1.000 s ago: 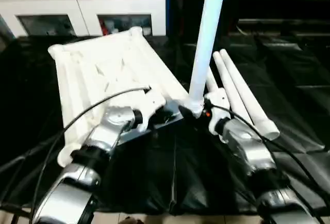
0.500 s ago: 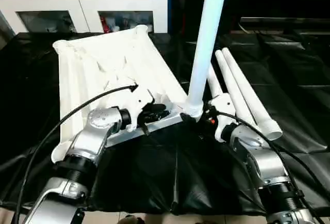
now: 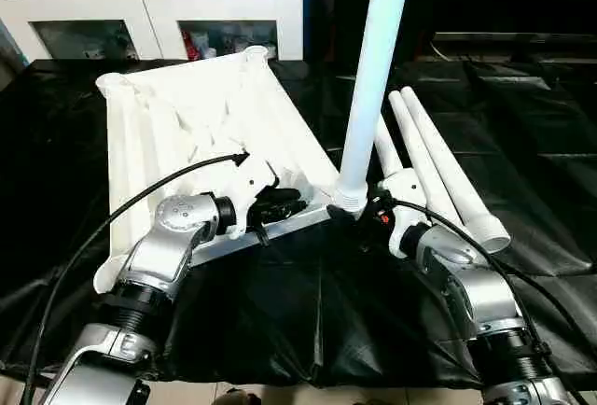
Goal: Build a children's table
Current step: Insert table leg to table base
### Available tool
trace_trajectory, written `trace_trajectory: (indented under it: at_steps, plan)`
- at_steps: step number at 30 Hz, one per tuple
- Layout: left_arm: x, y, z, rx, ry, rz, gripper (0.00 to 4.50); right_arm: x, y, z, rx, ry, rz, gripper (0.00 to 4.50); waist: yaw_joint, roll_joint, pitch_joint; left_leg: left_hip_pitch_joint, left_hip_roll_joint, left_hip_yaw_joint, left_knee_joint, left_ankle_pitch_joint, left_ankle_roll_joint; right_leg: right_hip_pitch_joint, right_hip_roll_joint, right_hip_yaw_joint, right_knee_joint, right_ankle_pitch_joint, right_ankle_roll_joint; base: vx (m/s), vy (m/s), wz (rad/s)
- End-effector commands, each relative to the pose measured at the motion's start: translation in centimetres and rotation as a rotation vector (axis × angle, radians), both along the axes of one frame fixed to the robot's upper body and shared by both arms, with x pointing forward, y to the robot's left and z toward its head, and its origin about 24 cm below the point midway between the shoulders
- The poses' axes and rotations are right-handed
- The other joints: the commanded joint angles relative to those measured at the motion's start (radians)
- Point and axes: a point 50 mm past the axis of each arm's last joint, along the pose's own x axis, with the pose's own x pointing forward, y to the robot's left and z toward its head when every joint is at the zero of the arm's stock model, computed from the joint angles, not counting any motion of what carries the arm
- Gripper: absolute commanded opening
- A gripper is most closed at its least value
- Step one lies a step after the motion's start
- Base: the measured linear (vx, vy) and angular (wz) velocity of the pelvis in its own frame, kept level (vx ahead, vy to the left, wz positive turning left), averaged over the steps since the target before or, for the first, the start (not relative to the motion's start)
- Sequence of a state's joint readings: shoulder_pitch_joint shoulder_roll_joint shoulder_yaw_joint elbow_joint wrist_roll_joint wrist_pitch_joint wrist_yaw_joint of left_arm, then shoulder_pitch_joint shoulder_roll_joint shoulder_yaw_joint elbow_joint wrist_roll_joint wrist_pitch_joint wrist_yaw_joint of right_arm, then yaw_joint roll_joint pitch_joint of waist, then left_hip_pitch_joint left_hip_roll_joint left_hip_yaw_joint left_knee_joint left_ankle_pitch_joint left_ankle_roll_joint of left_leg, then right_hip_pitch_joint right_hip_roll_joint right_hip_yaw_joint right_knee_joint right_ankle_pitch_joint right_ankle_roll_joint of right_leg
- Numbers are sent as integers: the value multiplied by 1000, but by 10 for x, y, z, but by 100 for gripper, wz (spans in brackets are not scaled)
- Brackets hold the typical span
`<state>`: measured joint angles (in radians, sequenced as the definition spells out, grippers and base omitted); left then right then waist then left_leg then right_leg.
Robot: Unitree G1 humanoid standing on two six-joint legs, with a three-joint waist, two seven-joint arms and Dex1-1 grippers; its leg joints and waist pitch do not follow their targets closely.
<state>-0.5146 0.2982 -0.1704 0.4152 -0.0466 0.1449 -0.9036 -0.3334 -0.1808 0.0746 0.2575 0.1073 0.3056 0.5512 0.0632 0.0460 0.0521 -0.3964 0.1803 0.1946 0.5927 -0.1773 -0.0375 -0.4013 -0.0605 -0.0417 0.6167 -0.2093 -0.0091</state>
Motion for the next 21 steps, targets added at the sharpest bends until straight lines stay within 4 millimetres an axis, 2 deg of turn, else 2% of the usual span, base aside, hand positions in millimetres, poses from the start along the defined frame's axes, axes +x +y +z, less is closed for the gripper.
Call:
trace_trajectory:
  at_steps: [1, 10, 17, 21]
  plan:
    - [-1, 1, 0, 1, 0, -2, 96, 2, -1, 5, 4, -9, -7, 450, 6, -1, -74, 26, 50, -27, -56, -97, 63, 54, -80, 41, -53, 72, -249, 0, 0, 0]
    - [-1, 1, 0, 1, 0, -2, 96, 2, -1, 5, 4, -9, -7, 450, 6, -1, -74, 26, 50, -27, -54, -105, 60, 55, -80, 41, -53, 60, -250, 0, 0, 0]
    - [-1, 1, 0, 1, 0, -2, 96, 2, -1, 5, 4, -9, -7, 450, 5, -1, -71, 26, 49, -27, -56, -146, 40, 52, -80, 42, -59, -15, -241, 0, 0, 0]
    - [-1, 1, 0, 1, 0, -2, 96, 2, -1, 5, 4, -9, -7, 450, 5, -2, -71, 26, 48, -27, -56, -149, 33, 53, -80, 43, -59, -25, -235, 0, 0, 0]
